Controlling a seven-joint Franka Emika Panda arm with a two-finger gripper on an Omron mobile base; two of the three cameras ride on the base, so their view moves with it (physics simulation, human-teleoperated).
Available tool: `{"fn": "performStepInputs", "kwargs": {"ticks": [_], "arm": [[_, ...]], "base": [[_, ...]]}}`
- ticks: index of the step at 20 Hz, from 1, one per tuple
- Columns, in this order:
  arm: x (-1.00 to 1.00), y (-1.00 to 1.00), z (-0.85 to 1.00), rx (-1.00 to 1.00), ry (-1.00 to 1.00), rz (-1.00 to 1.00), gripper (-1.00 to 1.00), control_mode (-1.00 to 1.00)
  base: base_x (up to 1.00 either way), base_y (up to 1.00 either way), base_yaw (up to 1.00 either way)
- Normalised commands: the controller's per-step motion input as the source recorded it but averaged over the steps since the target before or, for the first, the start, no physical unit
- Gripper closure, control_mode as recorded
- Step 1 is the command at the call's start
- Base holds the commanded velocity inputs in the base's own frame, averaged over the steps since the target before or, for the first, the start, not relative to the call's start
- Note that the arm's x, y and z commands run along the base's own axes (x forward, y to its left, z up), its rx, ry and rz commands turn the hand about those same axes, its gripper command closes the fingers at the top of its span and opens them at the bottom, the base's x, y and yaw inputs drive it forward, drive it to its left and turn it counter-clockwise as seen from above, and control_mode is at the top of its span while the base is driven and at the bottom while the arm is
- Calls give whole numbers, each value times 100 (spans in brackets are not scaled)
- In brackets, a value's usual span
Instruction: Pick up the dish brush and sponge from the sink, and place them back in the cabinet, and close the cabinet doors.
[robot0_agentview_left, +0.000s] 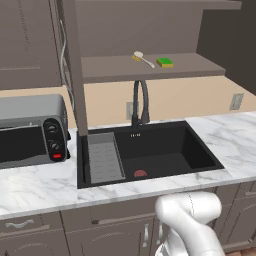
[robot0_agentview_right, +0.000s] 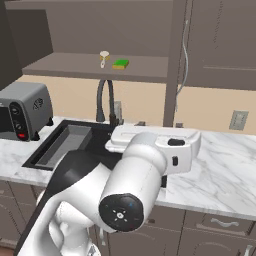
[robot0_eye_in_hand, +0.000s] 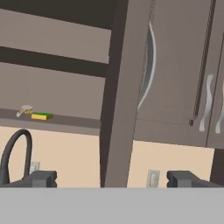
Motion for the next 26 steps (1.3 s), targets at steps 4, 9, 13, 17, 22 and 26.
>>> {"fn": "performStepInputs", "kwargs": {"ticks": [4,9,13,17,22,26], "arm": [[0,-20,-5,0,0,5,-100,-100],[0,-18,-5,0,0,7,-100,-100],[0,-17,-3,0,0,7,-100,-100],[2,-14,-1,0,0,7,-100,-100],[7,-13,-1,0,0,7,-100,-100],[11,-10,-2,0,0,7,-100,-100]], "base": [[0,0,0],[0,0,0],[0,0,0],[0,0,0],[0,0,0],[0,0,0]]}}
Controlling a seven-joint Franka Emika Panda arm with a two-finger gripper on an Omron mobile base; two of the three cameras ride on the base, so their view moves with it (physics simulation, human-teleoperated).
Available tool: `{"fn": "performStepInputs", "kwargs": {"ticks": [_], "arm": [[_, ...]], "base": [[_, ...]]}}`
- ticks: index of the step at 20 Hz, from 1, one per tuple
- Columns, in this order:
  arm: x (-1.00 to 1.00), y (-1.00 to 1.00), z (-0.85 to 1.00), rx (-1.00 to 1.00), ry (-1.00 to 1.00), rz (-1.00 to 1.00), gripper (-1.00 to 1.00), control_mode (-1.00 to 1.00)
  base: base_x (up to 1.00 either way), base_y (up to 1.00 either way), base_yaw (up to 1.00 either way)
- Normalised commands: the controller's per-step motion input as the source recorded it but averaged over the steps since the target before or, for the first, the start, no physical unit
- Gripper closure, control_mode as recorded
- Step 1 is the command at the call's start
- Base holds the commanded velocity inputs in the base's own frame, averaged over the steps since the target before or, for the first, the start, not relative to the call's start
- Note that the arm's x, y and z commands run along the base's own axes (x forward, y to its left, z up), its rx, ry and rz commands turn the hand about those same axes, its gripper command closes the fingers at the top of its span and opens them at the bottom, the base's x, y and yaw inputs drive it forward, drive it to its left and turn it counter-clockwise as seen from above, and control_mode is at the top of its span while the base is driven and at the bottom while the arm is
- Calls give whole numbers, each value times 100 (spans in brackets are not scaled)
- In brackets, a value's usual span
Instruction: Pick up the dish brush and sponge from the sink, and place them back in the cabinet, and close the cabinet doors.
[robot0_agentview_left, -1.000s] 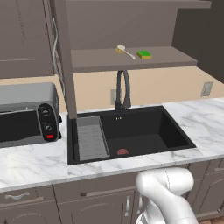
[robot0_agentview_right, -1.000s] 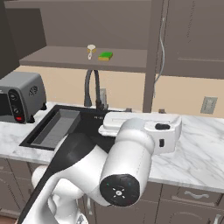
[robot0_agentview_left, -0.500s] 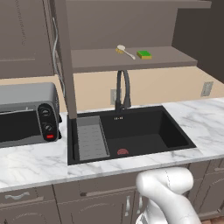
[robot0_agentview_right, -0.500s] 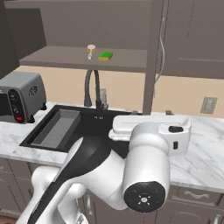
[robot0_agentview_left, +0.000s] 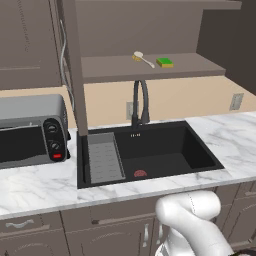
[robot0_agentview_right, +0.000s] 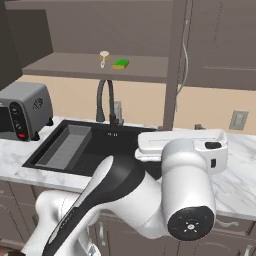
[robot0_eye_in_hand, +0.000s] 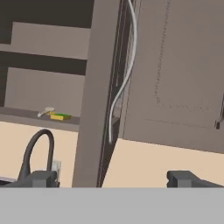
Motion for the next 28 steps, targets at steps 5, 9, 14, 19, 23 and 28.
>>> {"fn": "performStepInputs", "kwargs": {"ticks": [5,9,14,19,23,28], "arm": [[14,-7,-2,0,0,7,-100,-100],[13,-4,-4,0,-1,6,-100,-100],[12,-7,-5,1,-3,6,-100,-100],[18,-2,-8,1,-7,6,-100,-100],[16,0,-6,2,-9,5,-100,-100],[22,0,-8,3,-8,6,-100,-100]], "base": [[0,0,0],[0,0,0],[0,0,0],[0,0,0],[0,0,0],[0,0,0]]}}
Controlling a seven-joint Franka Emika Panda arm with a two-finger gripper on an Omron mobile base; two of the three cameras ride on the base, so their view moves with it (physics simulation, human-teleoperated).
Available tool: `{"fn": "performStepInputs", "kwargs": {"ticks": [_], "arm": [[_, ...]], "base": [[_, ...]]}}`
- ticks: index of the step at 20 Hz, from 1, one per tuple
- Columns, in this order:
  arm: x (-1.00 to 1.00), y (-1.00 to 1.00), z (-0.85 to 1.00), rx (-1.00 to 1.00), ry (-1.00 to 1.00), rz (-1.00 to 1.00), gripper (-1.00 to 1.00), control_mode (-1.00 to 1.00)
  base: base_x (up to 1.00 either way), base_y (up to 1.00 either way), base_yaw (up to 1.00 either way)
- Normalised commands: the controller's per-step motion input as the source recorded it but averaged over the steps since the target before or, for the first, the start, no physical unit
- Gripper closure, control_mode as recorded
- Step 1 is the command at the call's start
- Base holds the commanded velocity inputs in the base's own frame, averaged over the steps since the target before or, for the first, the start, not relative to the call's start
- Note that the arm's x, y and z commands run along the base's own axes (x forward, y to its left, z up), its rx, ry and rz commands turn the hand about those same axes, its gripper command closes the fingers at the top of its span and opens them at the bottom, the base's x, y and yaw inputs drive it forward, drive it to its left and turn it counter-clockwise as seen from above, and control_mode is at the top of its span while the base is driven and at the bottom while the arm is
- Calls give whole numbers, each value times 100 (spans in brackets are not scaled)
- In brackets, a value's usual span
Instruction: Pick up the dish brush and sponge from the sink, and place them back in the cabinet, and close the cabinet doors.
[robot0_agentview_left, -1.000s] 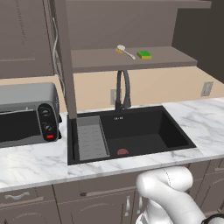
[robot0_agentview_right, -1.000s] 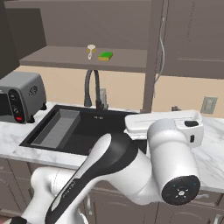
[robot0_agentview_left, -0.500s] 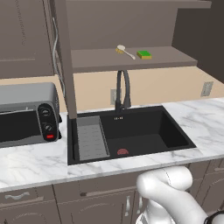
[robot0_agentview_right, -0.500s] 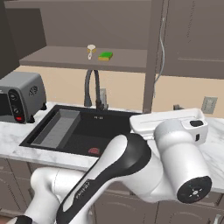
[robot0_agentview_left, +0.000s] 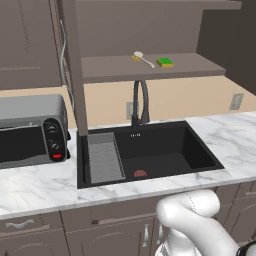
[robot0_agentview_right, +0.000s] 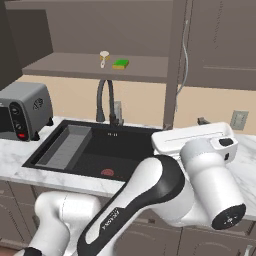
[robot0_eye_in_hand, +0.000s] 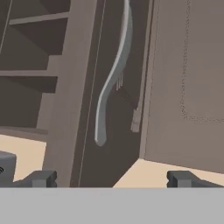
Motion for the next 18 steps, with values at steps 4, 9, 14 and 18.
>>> {"fn": "performStepInputs", "kwargs": {"ticks": [4,9,14,18], "arm": [[25,0,-6,4,-7,7,-100,-100],[25,0,-4,5,-7,10,-100,-100],[36,0,-6,3,-4,13,-100,-100],[42,8,-9,0,0,12,-100,-100]], "base": [[0,0,0],[0,0,0],[0,0,0],[0,0,0]]}}
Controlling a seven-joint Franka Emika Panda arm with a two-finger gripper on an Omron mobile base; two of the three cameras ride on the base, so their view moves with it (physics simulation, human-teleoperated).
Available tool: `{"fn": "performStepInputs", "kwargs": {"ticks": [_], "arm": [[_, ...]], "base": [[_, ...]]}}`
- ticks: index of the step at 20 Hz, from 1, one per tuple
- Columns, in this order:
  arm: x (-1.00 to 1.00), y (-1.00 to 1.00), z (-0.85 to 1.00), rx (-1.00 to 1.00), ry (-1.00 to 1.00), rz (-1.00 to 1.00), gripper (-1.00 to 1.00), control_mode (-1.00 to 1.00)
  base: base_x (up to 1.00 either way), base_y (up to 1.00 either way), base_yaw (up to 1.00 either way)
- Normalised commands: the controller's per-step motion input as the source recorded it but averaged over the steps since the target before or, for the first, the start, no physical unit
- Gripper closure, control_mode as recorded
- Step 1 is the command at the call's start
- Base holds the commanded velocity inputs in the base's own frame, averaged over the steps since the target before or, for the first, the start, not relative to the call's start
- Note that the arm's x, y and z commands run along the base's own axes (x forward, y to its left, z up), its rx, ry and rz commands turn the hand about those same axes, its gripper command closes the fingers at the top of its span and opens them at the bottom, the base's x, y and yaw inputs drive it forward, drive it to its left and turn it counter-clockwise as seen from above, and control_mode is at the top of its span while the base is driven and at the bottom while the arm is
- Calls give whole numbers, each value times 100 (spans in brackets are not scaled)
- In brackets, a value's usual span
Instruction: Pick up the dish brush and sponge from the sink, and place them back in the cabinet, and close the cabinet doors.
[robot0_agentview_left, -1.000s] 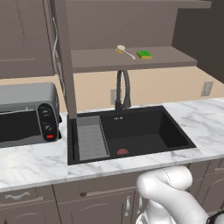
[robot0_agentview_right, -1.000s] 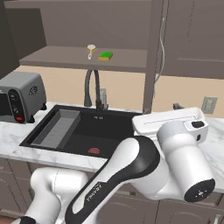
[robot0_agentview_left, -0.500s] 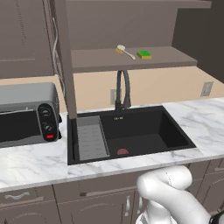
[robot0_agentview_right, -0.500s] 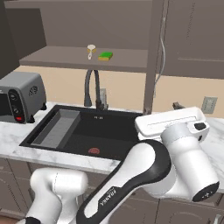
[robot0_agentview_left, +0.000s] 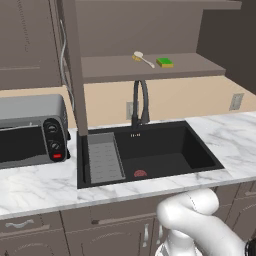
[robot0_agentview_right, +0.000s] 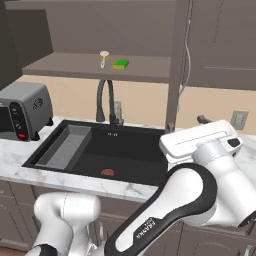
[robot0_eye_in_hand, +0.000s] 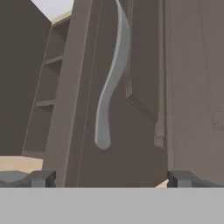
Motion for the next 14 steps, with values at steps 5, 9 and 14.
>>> {"fn": "performStepInputs", "kwargs": {"ticks": [5,9,14], "arm": [[48,31,-7,0,0,12,-100,-100],[60,57,-7,0,0,11,-100,-100],[50,54,-7,0,0,11,-100,-100]], "base": [[0,0,0],[0,0,0],[0,0,0]]}}
